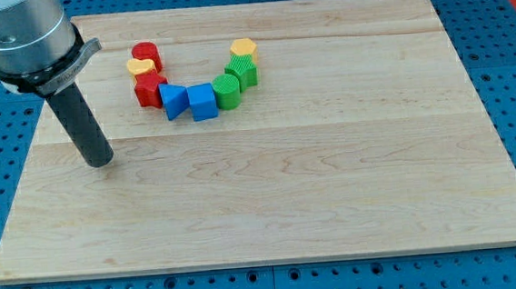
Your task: Slide the yellow heart towards top center
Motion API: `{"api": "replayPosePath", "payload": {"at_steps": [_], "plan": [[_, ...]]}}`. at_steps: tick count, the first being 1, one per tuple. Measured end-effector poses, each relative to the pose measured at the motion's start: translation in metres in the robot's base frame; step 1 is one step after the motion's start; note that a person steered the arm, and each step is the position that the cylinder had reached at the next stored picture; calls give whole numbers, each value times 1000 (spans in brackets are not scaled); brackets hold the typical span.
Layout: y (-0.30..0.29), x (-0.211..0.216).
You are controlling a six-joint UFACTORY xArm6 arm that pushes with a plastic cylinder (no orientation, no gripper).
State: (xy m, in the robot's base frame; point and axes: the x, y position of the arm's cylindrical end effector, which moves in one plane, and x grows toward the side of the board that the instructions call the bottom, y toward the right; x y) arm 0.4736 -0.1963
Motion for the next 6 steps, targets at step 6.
{"api": "replayPosePath", "payload": {"at_steps": [6], "plan": [[0,-70]]}}
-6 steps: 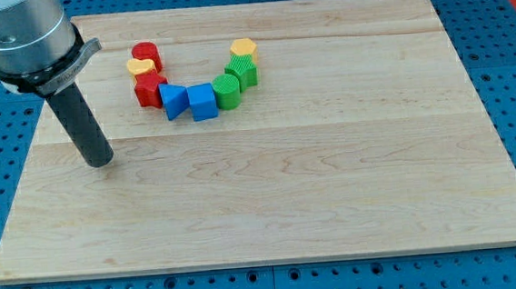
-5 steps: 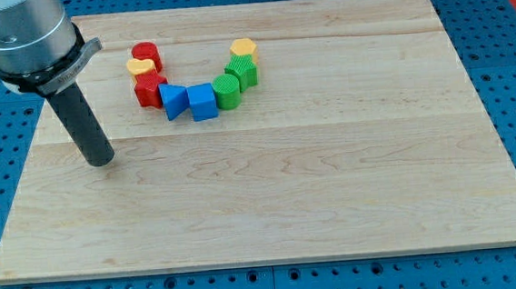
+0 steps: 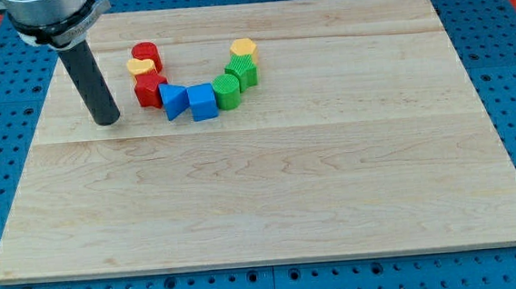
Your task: Slide the yellow heart towards top center
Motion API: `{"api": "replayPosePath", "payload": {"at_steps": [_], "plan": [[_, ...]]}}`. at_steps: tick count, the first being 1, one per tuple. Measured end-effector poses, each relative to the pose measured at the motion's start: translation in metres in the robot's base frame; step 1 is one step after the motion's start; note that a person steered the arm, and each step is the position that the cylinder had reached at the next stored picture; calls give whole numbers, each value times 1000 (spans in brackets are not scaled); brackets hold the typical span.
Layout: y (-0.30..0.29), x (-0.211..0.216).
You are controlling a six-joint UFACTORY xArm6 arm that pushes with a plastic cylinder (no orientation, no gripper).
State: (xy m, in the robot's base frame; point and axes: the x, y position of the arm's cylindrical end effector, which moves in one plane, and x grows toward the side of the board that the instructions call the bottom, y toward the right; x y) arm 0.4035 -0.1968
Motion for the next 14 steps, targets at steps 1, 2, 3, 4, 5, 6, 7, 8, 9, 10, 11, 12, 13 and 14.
{"api": "replayPosePath", "payload": {"at_steps": [1,2,3,4,5,6,7,8,9,10,11,12,13,14], "plan": [[-1,-20],[-2,-35],[-2,-51],[4,-55],[18,-60],[26,-66],[33,-69],[50,-74],[63,-83],[76,-97],[85,-103],[92,-107],[83,-125],[67,-136]]}}
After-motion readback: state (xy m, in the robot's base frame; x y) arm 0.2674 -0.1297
